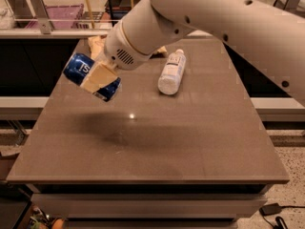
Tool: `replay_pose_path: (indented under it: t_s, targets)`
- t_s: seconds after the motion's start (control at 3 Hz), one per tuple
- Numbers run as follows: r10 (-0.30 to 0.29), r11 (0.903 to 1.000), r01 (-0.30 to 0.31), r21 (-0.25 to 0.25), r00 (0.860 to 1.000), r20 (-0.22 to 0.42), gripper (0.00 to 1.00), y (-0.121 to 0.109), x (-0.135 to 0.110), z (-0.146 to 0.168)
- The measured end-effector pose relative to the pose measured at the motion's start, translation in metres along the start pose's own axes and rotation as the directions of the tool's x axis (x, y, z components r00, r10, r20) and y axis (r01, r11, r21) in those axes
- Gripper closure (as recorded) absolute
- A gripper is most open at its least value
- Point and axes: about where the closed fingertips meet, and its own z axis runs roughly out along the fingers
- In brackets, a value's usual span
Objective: Place pepsi can upright
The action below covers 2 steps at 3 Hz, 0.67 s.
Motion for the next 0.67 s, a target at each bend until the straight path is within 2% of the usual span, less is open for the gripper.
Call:
replay_pose_path:
  t_s: [0.33, 0.67]
  targets:
    - [0.014, 0.9999, -0.015, 0.005, 0.997, 0.074, 1.0, 0.0063, -0.0008, -0.0044]
    - [0.042, 0.999, -0.044, 0.012, 0.992, 0.117, 1.0, 0.0071, 0.0005, -0.0014]
